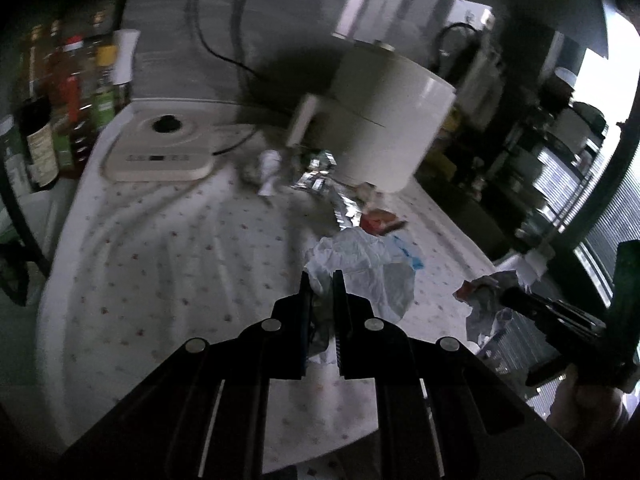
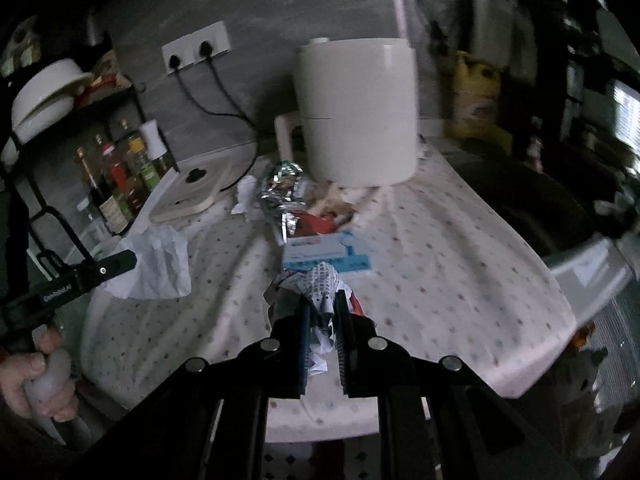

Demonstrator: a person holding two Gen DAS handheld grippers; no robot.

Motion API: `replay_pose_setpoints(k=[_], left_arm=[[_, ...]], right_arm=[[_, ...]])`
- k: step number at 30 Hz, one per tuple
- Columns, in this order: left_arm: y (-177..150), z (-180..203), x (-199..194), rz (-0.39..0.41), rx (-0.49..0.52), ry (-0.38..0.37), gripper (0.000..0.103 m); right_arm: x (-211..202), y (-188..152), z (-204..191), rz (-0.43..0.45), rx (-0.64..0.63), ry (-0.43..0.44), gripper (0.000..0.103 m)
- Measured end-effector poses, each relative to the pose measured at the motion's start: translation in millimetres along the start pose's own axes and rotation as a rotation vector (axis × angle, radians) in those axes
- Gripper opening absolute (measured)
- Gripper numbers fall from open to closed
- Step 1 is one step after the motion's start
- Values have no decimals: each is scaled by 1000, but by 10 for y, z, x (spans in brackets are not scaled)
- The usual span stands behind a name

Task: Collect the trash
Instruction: 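Carry the tissue with the left gripper toward the white bin, then open the left gripper to drop the tissue into the bin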

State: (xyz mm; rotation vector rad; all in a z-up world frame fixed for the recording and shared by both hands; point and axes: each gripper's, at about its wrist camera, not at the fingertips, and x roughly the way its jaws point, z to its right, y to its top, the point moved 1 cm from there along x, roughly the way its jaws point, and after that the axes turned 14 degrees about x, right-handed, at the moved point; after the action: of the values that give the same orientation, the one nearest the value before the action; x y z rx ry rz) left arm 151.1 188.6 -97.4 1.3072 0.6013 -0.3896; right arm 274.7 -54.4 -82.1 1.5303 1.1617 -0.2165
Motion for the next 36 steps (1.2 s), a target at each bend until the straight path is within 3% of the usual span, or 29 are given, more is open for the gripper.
replay_pose_setpoints(k=[9, 25, 27, 28, 30, 31, 36], left_arm=[[-38, 546, 67, -21, 85, -112, 10], [-224, 1780, 369, -109, 296, -364, 10], [-255, 1910, 412, -123, 317, -388, 10], [-269, 1972, 430, -130, 327, -399, 10], [-310, 2115, 467, -144, 350, -423, 10], [-338, 2204, 483, -151, 366, -438, 10], [-465, 2530, 541, -183, 419, -491, 10]], right_arm=[[-495, -264, 486, 44, 103, -101, 12], [-1334, -964, 1750, 104, 397, -374, 15], [-1413, -1053, 1861, 112, 425, -412, 24], [-1451, -1093, 1918, 115, 443, -427, 45], [-1591, -1178, 2044, 150, 497, -466, 75], [-1669, -1222, 2100, 172, 519, -479, 79], [-1875, -1438, 2358, 178, 597, -519, 78]])
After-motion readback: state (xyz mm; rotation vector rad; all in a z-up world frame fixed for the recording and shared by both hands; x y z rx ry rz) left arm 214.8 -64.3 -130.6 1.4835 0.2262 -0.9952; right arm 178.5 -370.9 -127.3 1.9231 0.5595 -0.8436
